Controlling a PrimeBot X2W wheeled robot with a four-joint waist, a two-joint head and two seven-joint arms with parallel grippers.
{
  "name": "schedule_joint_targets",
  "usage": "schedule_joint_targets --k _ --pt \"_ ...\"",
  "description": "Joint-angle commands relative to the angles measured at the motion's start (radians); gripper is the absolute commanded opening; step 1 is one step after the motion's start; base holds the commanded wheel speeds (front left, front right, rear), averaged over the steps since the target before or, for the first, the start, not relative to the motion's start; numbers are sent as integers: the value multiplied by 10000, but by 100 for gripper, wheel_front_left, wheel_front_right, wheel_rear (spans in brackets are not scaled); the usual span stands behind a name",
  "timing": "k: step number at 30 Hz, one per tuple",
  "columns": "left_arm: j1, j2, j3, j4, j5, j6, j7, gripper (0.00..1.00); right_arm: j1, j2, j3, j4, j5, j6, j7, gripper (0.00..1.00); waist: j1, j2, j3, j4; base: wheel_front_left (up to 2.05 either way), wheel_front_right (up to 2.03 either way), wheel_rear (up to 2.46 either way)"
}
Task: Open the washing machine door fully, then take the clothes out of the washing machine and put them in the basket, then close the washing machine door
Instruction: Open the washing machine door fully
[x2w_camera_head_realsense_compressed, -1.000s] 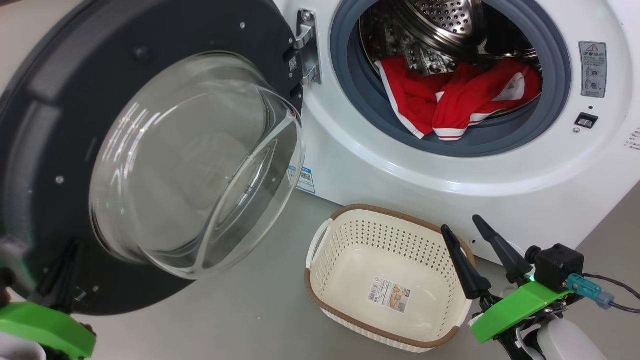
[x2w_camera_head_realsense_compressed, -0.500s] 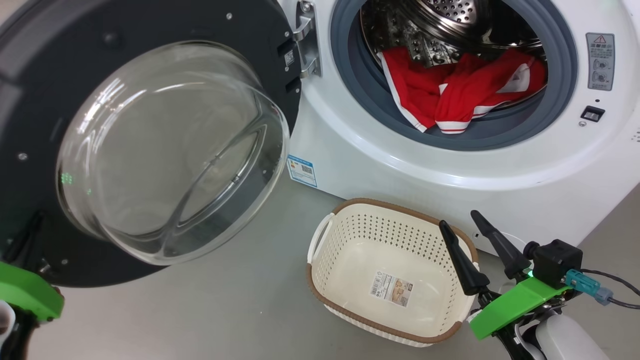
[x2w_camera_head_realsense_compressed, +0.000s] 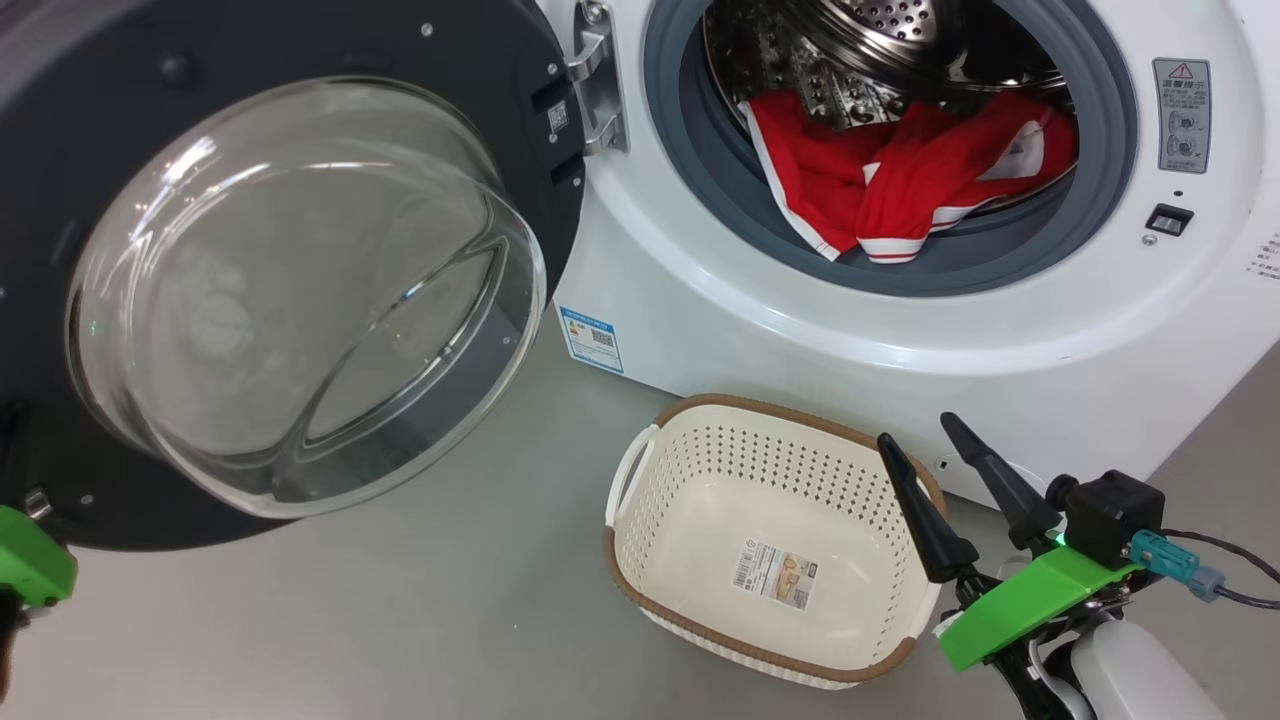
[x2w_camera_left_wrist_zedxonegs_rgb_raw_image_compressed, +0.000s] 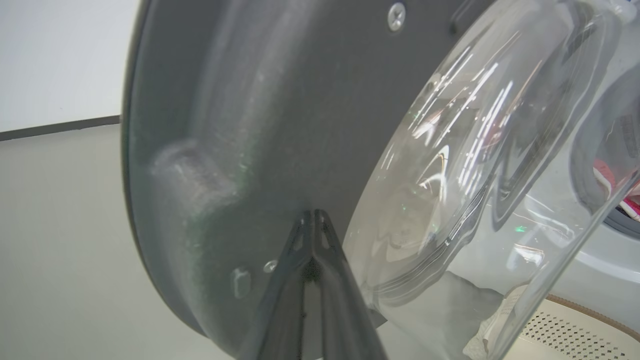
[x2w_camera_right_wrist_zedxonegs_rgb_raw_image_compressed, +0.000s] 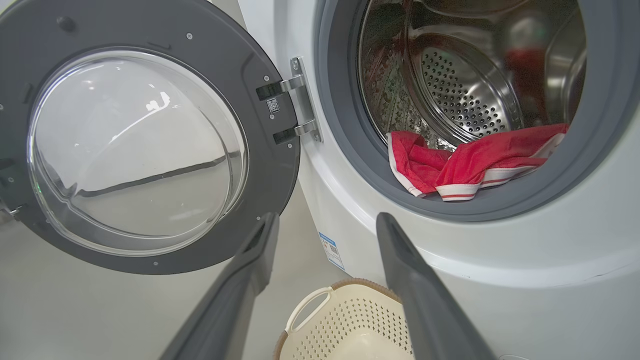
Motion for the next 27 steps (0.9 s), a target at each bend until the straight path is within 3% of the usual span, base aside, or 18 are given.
schedule_joint_targets --k 1,12,27 --pt "-588 625 440 10 41 2 -124 0 -208 -10 204 -197 -47 16 -118 100 0 0 11 4 0 0 0" --pt "-1007 546 193 868 12 -184 -377 0 -212 4 197 -182 -34 16 -118 100 0 0 8 28 0 0 0" --pt "-915 526 -217 746 -91 -265 -716 0 -226 8 177 -139 -3 16 -118 100 0 0 -46 -39 0 0 0"
